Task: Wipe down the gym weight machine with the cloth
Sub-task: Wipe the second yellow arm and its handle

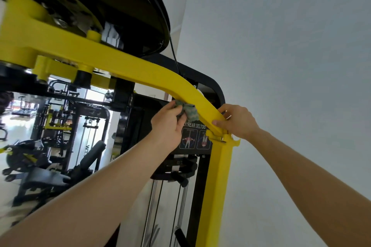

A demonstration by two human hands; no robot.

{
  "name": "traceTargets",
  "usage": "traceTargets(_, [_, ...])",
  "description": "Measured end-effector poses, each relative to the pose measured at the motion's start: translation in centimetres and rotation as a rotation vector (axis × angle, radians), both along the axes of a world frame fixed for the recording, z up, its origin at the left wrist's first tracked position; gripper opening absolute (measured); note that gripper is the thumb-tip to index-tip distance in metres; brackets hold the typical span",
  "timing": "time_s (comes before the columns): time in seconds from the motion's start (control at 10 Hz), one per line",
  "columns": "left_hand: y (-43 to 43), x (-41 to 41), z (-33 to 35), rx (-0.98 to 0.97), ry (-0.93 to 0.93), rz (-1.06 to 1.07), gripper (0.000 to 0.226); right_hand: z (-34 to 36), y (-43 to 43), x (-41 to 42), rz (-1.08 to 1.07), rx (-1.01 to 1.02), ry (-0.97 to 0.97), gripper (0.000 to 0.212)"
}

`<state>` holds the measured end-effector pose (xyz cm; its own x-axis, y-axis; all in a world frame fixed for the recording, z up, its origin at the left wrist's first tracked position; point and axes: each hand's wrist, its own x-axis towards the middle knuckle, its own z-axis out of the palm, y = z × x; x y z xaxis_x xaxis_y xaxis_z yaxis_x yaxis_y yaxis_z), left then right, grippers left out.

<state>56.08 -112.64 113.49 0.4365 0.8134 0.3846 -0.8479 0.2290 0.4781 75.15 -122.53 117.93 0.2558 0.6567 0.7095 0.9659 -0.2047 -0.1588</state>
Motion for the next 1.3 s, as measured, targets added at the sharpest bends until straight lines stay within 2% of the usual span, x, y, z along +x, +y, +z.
traceTargets(0.1, [-0.7,-2.9,1.2,0.005,-0.026,0.06,0.032,0.2,-0.3,-0.6,-0.024,-0.015,0.049,0.043])
traceTargets(0.2, [-1.4,-5.0,1.8,-0.042,-0.077,0.037,0.024,0.5,-0.6,-1.4,-0.045,-0.051,0.071,0.046])
traceTargets(0.3, [-1.2,-6.9,2.1,-0.146,-0.127,-0.019,0.027,0.4,-0.7,-2.7,-0.005,-0.043,0.086,0.06])
traceTargets(0.4, [-0.2,-8.1,1.3,0.301,0.359,0.481,0.037,0.2,0.0,-5.3,0.163,0.112,0.087,0.081])
traceTargets(0.5, [0.6,-9.8,1.0,0.198,0.203,0.421,0.04,1.1,1.5,-9.0,0.322,0.23,-0.039,0.088])
traceTargets(0.6, [0.9,-11.7,1.7,-0.028,-0.112,0.155,0.027,2.1,3.2,-12.6,0.336,0.243,-0.203,0.086])
traceTargets(0.7, [1.6,-13.3,1.5,-0.074,-0.119,0.164,0.035,2.2,4.8,-13.7,0.267,0.331,-0.258,0.071])
traceTargets(0.8, [1.6,-14.8,1.3,-0.092,-0.16,0.148,0.035,1.9,5.6,-13.3,0.215,0.361,-0.255,0.066])
traceTargets(1.1, [1.2,-10.9,0.9,-0.039,-0.195,0.057,0.04,2.2,5.9,-13.0,0.199,0.35,-0.275,0.062])
traceTargets(1.2, [0.5,-9.1,1.1,0.006,-0.142,0.046,0.036,2.6,5.2,-12.6,0.243,0.31,-0.285,0.062])
traceTargets(1.3, [0.1,-7.9,1.1,0.072,-0.071,0.007,0.035,2.8,4.7,-12.1,0.346,0.244,-0.197,0.068])
